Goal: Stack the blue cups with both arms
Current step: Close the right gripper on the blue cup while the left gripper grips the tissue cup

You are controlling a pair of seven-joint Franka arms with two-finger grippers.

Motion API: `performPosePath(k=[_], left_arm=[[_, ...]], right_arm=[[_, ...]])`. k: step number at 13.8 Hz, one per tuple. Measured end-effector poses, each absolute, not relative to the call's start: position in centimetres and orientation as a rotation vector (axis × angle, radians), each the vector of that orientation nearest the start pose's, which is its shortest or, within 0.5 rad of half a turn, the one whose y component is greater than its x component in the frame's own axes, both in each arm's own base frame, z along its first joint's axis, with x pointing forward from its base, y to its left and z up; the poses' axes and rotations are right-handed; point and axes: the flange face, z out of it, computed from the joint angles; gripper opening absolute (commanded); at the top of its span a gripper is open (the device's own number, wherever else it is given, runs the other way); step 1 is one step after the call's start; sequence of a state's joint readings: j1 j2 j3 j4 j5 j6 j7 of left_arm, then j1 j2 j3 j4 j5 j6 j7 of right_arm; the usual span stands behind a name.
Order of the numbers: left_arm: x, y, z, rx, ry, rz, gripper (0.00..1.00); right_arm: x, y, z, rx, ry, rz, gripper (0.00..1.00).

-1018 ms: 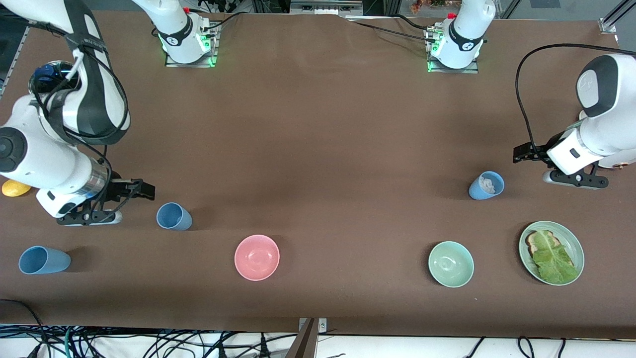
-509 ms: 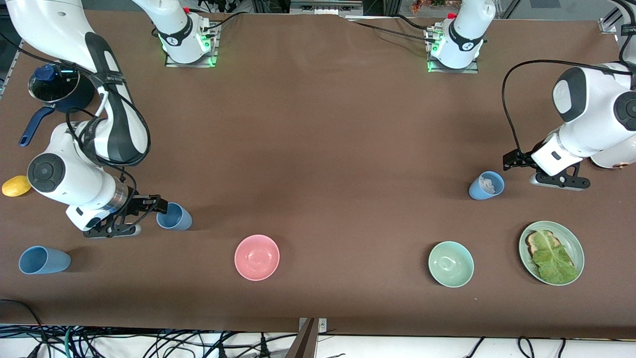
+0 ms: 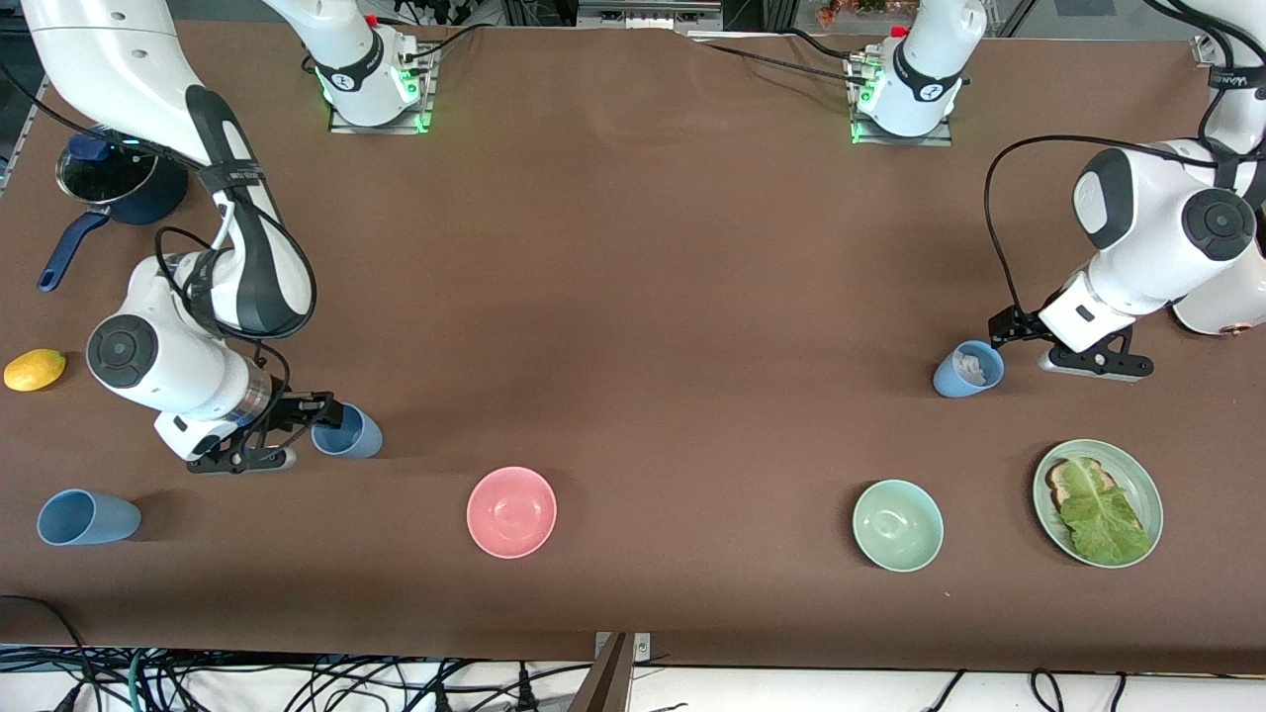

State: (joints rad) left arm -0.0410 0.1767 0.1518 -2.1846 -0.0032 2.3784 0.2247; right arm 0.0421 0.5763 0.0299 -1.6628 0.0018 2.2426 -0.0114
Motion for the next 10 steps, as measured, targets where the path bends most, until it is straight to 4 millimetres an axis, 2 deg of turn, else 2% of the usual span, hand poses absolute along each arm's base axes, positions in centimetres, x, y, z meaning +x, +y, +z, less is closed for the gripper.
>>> performPosePath(k=[3, 6, 8, 10], left_arm=[[55.5, 6.3, 29.6, -3.102, 0.175, -0.037, 1.00], [55.8, 6.3, 28.2, -3.094, 0.176, -0.062, 1.00], [56.0, 6.4, 27.1, -3.089, 0.178, -0.073, 1.00], [56.1, 6.3, 26.3, -3.084, 0.180, -0.084, 1.00]], right_arm=[[68.0, 4.7, 25.7, -3.121, -0.121, 0.003, 0.56], [68.0, 4.7, 25.0, -3.121, -0.120, 0.011, 0.40], [68.0, 4.7, 25.0, -3.121, -0.120, 0.010, 0.31], [68.0, 4.7, 25.0, -3.121, -0.120, 0.010, 0.28]])
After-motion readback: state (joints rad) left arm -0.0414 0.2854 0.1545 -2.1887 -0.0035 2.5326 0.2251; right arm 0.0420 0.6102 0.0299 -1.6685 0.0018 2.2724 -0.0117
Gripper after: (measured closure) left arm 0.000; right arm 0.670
